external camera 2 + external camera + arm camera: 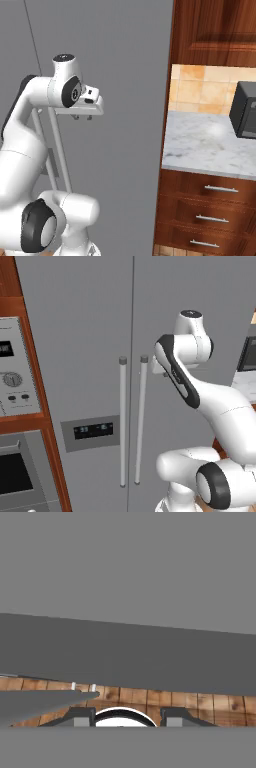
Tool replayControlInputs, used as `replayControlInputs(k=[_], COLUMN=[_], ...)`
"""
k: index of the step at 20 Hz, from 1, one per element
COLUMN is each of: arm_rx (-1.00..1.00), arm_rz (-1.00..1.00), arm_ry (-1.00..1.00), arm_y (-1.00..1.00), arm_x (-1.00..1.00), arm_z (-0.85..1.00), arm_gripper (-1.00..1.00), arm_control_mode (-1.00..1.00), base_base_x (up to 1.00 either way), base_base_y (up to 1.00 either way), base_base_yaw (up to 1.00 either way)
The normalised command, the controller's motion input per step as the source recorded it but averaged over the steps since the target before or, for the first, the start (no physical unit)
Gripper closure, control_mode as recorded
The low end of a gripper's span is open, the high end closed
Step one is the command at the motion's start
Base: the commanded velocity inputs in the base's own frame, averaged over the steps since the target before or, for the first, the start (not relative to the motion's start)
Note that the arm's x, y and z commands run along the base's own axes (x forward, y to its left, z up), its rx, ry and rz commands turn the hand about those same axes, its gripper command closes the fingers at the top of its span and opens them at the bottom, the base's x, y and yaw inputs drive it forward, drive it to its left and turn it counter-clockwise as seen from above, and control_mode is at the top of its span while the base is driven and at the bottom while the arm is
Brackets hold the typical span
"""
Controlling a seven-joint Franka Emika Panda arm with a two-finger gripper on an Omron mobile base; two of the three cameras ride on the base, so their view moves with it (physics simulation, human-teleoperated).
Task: Retrieve the peach and pear from the fridge and place them into the bowl on the dining table.
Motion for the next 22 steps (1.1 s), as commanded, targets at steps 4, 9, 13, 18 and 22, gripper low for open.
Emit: replayControlInputs(k=[4,9,13,18,22], arm_rx=[0.0,0.0,0.0,0.02,0.01], arm_rz=[-0.02,-0.03,-0.02,-0.02,-0.03], arm_ry=[-0.05,-0.13,-0.08,-0.03,-0.03], arm_y=[0.0,0.0,-0.04,-0.12,-0.14], arm_x=[-0.39,-0.67,-0.57,-0.45,-0.35], arm_z=[-0.02,-0.15,-0.19,-0.1,-0.08], arm_gripper=[-1.0,-1.0,-1.0,-1.0,-1.0], arm_control_mode=[-1.0,-1.0,-1.0,-1.0,-1.0], base_base_x=[0.0,0.0,0.0,0.0,0.0], base_base_y=[0.0,0.0,0.0,0.0,0.0], base_base_yaw=[0.0,0.0,0.0,0.0,0.0])
